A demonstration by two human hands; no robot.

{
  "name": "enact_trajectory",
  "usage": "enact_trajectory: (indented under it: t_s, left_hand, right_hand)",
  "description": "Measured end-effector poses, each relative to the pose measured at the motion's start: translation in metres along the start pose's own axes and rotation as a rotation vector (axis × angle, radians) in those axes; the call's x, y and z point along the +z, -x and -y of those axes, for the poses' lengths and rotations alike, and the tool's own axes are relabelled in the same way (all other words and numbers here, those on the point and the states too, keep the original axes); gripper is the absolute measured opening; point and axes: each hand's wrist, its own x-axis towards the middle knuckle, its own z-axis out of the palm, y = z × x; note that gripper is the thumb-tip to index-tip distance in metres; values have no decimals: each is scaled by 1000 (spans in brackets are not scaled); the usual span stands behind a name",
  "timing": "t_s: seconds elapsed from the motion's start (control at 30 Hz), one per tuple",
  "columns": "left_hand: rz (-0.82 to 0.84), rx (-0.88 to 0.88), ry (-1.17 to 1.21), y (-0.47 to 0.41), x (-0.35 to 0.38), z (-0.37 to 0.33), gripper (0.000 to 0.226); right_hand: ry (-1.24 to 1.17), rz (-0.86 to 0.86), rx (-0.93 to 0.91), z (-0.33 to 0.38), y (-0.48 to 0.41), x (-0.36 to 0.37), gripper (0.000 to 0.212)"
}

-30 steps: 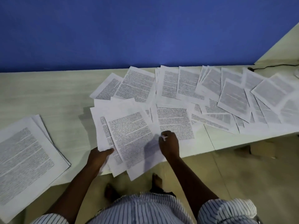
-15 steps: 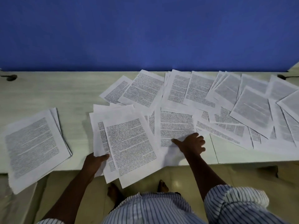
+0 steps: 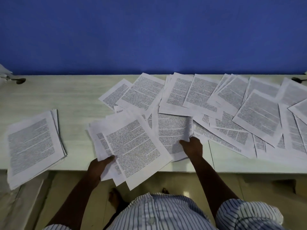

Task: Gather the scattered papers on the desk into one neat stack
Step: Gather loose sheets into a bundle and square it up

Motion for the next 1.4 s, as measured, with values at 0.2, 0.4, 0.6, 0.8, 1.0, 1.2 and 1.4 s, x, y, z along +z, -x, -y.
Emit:
enact_trajectory:
  t_s: [0.2,0.4,0.6,0.8,1.0,1.2,1.4]
  left_hand:
    - [26,-10,103,-1,30,15,40]
    - [-32,79,-62,-1,41,12,36]
    - [-89,46,-18,-21,-14,-6,43]
    - [-61,33,-89,-27,-60,-22,33]
    - [44,31,-93,-54,-84,-31,32]
    - [115,1,-88,-66,-96,-25,41]
    - [231,-22,-123,-70,-104,-30,49]
  right_hand:
    - [-313,87,-30,-20,4,-9,20]
    - [-324,104,-130,-24,25,4,34]
    - [-489,46,-94,-30,42,-3,19]
    - [-961,79,213,-42,72,12,37]
    - [-1284,165,322,-26,108,27,28]
    - [-1090,192,250,-4,134,75,31]
    - [-412,133,50,30,156,137,18]
